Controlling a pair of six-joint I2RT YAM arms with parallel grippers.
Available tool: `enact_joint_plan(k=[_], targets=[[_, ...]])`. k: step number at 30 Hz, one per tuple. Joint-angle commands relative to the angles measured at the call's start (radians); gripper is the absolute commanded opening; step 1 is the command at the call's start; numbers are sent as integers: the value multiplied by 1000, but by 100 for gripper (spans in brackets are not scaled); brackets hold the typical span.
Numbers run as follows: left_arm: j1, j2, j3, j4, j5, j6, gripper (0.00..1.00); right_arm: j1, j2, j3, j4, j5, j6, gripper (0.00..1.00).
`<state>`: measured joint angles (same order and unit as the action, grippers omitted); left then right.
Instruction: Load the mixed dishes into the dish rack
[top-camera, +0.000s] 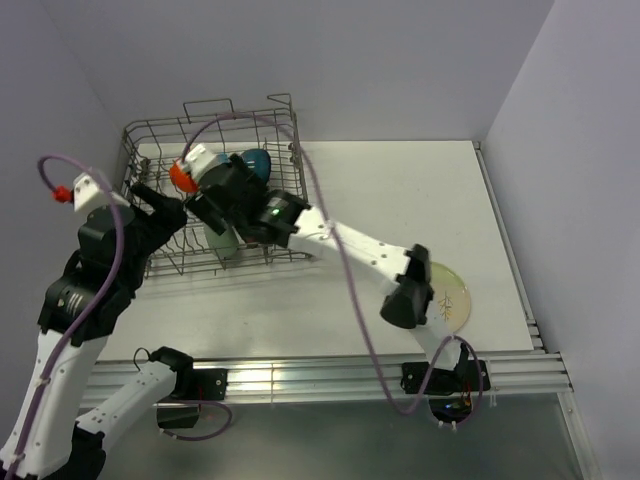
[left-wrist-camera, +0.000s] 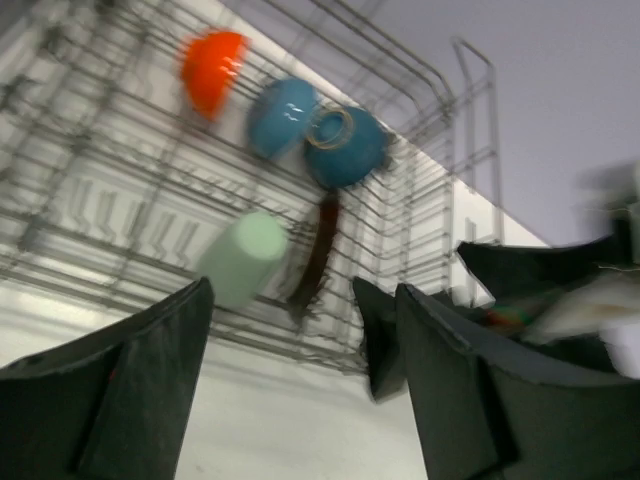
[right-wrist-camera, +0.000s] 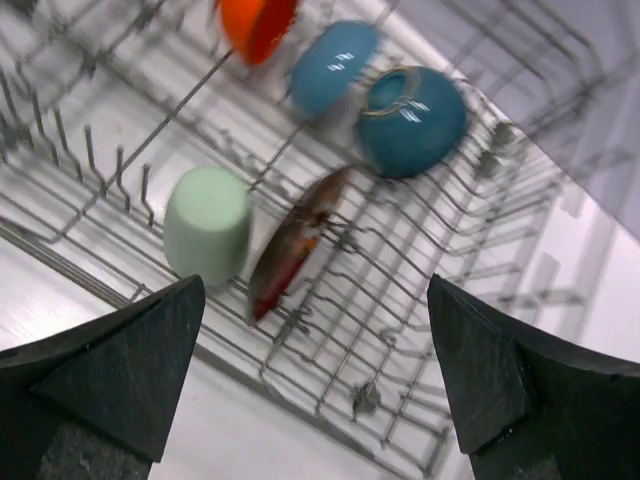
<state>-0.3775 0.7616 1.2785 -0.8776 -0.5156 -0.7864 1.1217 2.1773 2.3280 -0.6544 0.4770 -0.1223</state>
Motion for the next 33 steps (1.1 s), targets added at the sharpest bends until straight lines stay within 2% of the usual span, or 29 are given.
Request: enact_joint_plan(k=[1, 3, 5, 6, 7, 8, 9, 12, 14, 20, 24, 28, 33], targets=[[-3, 88, 28, 133, 349, 81, 77, -91, -342, -71, -14, 155, 288, 99], [-33, 99, 18, 176, 394, 84, 77, -204, -451, -219, -43, 114, 387, 98], [-92, 111, 13, 230, 452, 90, 77, -299, -632, -358, -53, 46, 512, 97], [-115, 137, 19, 242, 468, 81, 77, -400, -698, -504, -36, -21, 544, 96], [-142, 152, 21, 258, 498, 75, 77, -449, -820, -577, -18, -53, 585, 96], [-214, 195, 24, 290, 503, 69, 77, -497, -876, -720, -1, -107, 599, 96], [-259, 223, 36, 302, 491, 58, 77, -582, -931, -778, 16, -115, 628, 95], [-473, 344, 106, 308, 343, 61, 77, -705, -1137, -942, 9, -120, 664, 95], [-588, 434, 148, 305, 274, 59, 78, -750, -1195, -1016, -13, -107, 685, 95], [-731, 586, 193, 361, 292, 30, 75, -893, -1350, -1160, -123, -69, 748, 95], [-805, 698, 200, 370, 298, -5, 73, -922, -1516, -1262, -142, -69, 812, 94], [-856, 798, 179, 368, 269, -69, 68, -924, -1620, -1273, -163, -2, 855, 93], [-891, 916, 150, 422, 253, -137, 61, -924, -1702, -1199, -192, 55, 882, 92]])
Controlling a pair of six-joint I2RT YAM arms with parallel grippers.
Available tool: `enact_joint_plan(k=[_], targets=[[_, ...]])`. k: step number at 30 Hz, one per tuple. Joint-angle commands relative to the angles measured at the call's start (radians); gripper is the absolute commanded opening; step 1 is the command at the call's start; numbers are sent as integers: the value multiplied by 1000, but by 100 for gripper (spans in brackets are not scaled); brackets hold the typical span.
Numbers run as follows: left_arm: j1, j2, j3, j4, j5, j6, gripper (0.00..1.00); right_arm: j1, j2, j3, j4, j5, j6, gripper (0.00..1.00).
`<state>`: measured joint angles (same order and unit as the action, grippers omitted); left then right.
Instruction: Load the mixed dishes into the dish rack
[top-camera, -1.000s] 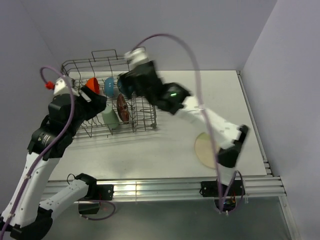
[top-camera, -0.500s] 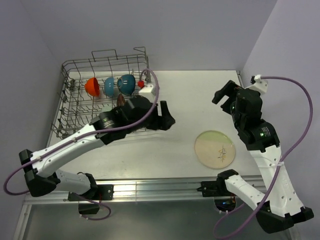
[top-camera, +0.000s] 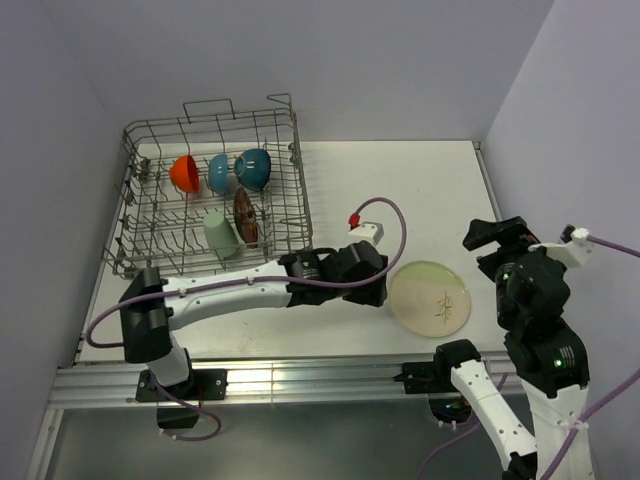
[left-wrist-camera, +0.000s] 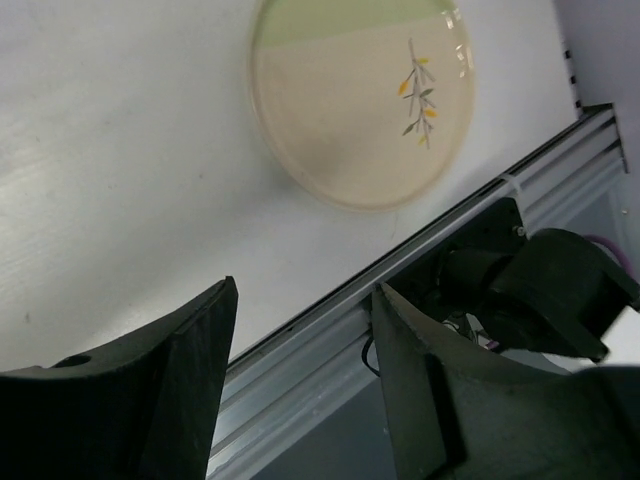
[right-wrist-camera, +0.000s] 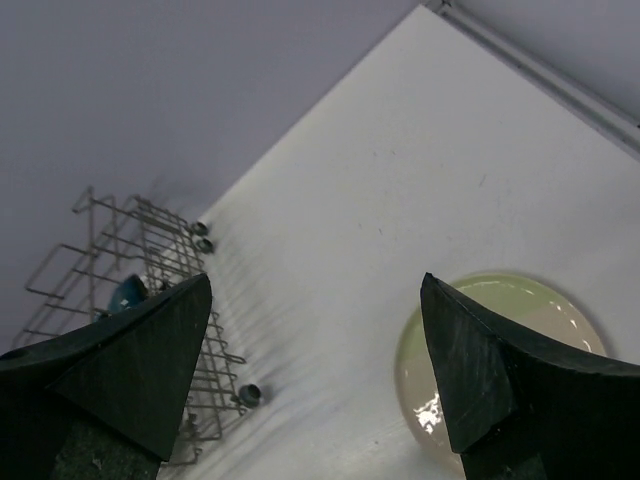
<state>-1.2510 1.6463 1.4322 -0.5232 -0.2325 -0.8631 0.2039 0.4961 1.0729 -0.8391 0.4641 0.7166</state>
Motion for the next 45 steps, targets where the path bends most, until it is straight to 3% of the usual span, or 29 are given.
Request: enact_joint_plan(k=[1, 7, 13, 18, 23, 34, 39, 43, 45], targets=[[-28, 55, 0, 72, -34, -66, 61, -8, -30, 65, -11, 65, 43, 92], [-39, 207, 39, 137, -27, -117, 54, -6, -57, 130, -20, 19, 23, 91], [-36, 389, 184, 62, -24, -145, 54, -4, -90, 145, -20, 13, -3, 90], [-34, 454, 231, 81, -2, -142, 57, -4, -119, 125, -2, 11, -17, 90], [-16, 530, 295, -3, -21, -163, 57, -4, -125, 125, -3, 11, -28, 90], [15, 613, 319, -40, -39, -175, 50, -4, -142, 101, 12, 7, -34, 90], [22, 655, 353, -44, -45, -174, 30, -6, -140, 88, 18, -13, -29, 90], [39, 676, 358, -52, -51, -186, 0, -4, -134, 79, 21, -24, -31, 89], [48, 658, 340, -46, -56, -191, 0, -4, -130, 72, 23, -31, -35, 89]])
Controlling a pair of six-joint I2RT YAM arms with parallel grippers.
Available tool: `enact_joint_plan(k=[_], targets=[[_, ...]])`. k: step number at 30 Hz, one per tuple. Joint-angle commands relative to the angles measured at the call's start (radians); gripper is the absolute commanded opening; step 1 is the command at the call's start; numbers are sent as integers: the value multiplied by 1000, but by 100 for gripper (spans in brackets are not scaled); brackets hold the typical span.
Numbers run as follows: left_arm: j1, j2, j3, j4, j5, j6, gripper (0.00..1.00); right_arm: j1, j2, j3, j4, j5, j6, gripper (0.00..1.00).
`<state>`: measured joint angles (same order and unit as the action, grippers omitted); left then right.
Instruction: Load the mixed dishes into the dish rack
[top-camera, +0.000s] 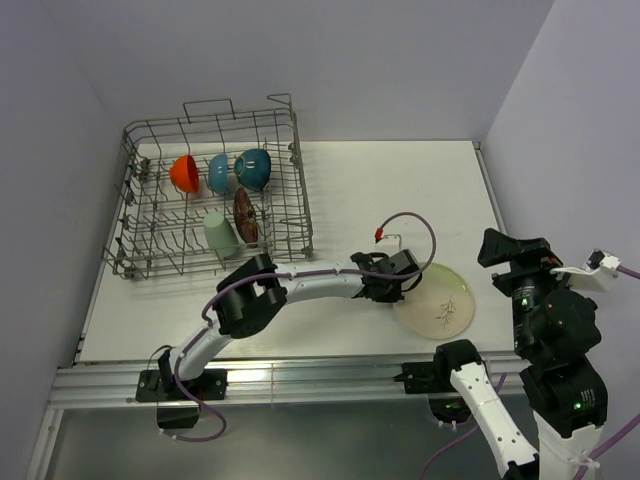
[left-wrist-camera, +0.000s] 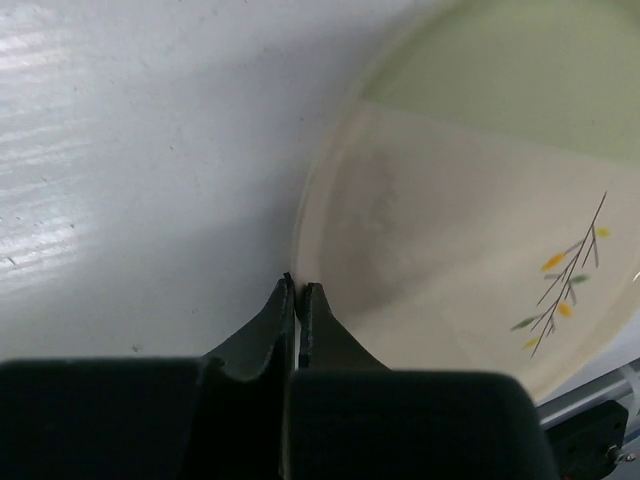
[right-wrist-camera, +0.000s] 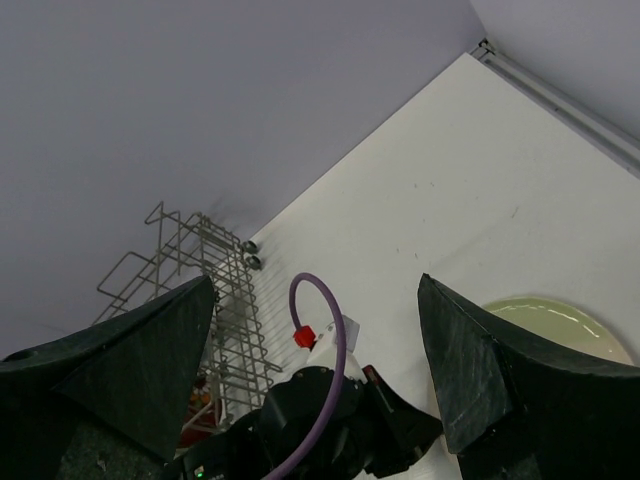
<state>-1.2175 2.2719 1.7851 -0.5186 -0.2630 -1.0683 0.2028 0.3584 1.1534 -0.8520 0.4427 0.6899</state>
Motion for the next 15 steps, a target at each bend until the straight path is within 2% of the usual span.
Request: enact_joint_plan(k=[1, 7, 15], targets=[[18, 22, -38, -49, -31, 13, 0, -5, 16, -12, 31, -19, -7, 89], [59, -83, -102, -106, -123, 25, 0, -3, 54, -84, 56, -111, 6, 90], [117, -222, -185, -166, -180, 64, 0, -3, 148, -280, 142, -352, 49, 89]])
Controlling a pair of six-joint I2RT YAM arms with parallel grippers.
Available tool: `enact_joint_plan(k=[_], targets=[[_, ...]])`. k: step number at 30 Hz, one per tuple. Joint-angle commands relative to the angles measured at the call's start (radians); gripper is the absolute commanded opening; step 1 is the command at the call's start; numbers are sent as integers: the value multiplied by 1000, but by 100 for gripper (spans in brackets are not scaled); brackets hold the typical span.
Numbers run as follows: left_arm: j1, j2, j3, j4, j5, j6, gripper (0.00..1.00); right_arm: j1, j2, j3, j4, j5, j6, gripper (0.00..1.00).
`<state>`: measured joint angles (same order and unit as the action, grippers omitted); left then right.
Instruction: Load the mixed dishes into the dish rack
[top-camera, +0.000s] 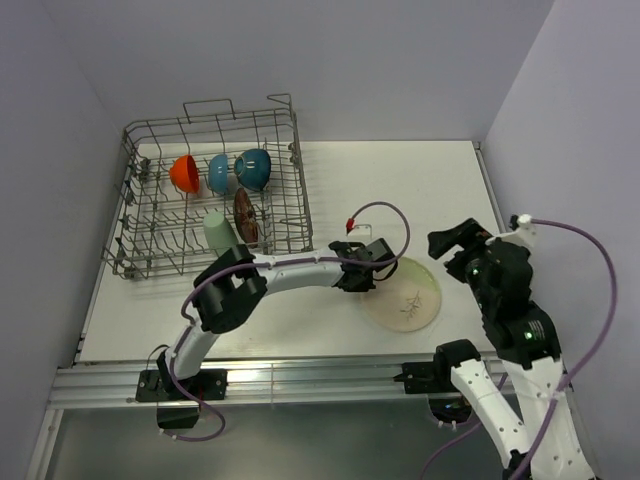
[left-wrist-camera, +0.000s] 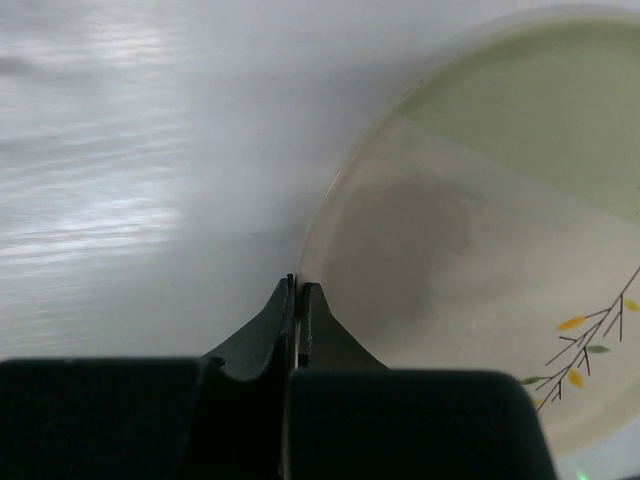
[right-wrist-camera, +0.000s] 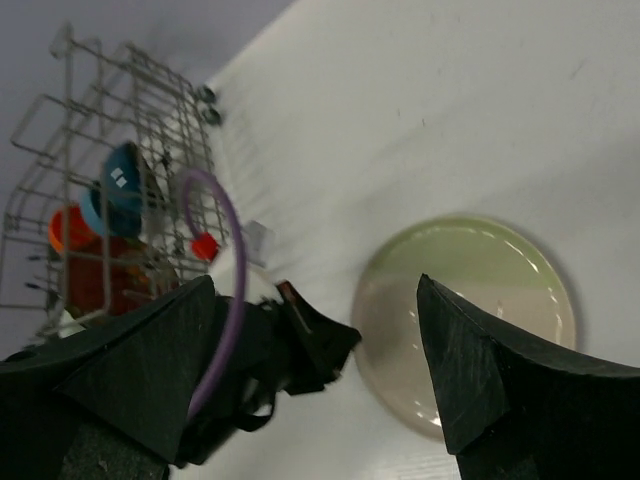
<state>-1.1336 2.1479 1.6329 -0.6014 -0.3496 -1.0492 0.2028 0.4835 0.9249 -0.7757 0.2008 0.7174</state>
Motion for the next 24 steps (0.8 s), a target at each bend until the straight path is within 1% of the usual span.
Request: enact_joint_plan(k=[1, 6, 13, 15, 16, 18, 21, 23, 24], targets=[[38, -112, -47, -80, -97, 46, 0, -3, 36, -69, 79, -142, 24, 88], [75, -178, -87, -80, -118, 67, 0, -5, 61, -207, 134, -228, 56, 87], [97, -220, -68, -109, -143, 94, 0, -3, 64, -383, 220, -348, 109, 85], [98, -224, -56, -113, -143, 100, 0, 4, 63, -426, 234, -396, 90, 82], [98, -224, -51, -115, -144, 101, 0, 13, 64, -432, 231, -394, 77, 81], [100, -223, -39, -123, -143, 109, 0, 56, 57, -422, 207, -330, 35, 81], [101, -220, -25, -126, -135, 118, 0, 113, 59, -387, 176, -276, -5, 80], [103, -217, -15, -129, -127, 123, 0, 191, 70, -356, 156, -244, -6, 80], [101, -211, -1, -139, -127, 127, 0, 231, 82, -344, 139, -175, 8, 79]])
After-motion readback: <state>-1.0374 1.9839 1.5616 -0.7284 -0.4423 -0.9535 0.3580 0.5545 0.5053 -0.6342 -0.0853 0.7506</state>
